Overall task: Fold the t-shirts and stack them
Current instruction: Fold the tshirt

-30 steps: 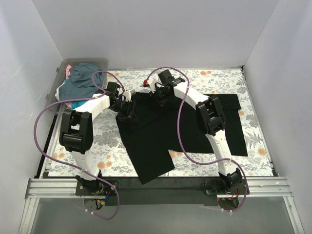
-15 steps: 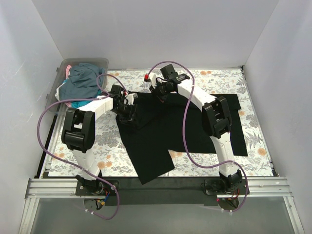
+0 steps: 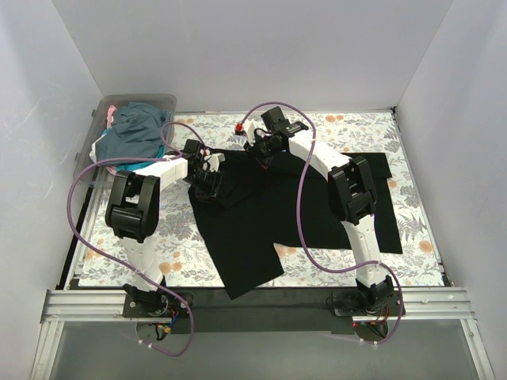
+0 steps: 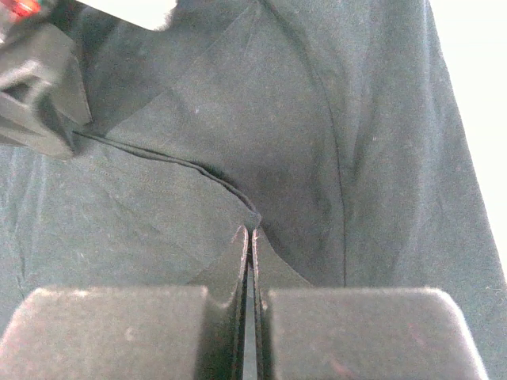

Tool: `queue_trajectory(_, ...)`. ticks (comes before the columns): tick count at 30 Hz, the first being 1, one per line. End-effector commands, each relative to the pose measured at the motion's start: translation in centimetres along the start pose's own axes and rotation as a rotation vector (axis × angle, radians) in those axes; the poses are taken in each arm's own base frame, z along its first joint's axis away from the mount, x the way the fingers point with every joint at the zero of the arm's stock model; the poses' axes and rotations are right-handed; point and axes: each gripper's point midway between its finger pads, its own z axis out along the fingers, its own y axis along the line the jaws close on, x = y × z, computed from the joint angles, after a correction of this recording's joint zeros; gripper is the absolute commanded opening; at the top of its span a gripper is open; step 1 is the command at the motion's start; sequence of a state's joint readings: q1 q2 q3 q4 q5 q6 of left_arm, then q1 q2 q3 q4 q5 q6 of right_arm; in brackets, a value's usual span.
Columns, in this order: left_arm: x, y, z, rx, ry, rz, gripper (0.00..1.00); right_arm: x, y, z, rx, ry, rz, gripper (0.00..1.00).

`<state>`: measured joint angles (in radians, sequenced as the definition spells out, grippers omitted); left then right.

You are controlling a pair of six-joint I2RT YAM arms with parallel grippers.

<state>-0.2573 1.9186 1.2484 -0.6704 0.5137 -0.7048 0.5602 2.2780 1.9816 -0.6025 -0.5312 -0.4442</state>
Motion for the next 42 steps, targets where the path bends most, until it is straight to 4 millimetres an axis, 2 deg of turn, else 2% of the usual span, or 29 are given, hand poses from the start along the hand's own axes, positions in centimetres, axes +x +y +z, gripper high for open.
queue_trajectory(1,-1.0,-0.5,0.2,-0.002,-0.02,0.021,0.34,-2.1,0.5,-1.7,0.001,-0.055,-0.031,0.01)
queue_trajectory(4,-0.7,-0.8,0.4,0.014,-0.01,0.02,0.31,-2.1,0.5,-1.8,0.002,-0.053,-0.03,0.01)
queue_trajectory(9,-1.4,-1.8,-0.7,0.037,-0.043,0.046,0.11,-2.1,0.6,-2.1,0.002,-0.055,-0.031,0.01)
queue_trajectory(13,-1.5,-2.5,-2.0,0.038,-0.043,0.053,0.0,-2.1,0.7,-2.5,0.005,-0.056,-0.032,0.01)
queue_trajectory(19,-0.9,-3.2,-3.7,0.029,-0.043,0.07,0.0,-2.4,1.0,-3.3,0.007,-0.065,-0.036,0.01)
queue_trajectory(22,-1.2,-4.3,-5.1,0.044,-0.067,0.095,0.0,-2.4,1.1,-3.9,0.004,-0.072,-0.031,0.01)
queue_trajectory(31,-1.1,-6.9,-7.9,0.11,-0.075,0.114,0.0,-2.7,2.3,-4.9,-0.016,-0.086,-0.035,0.01)
queue_trajectory(42,-0.9,-8.8,-10.3,0.149,-0.086,0.164,0.0,-1.8,3.8,-5.7,-0.045,-0.078,-0.035,0.01)
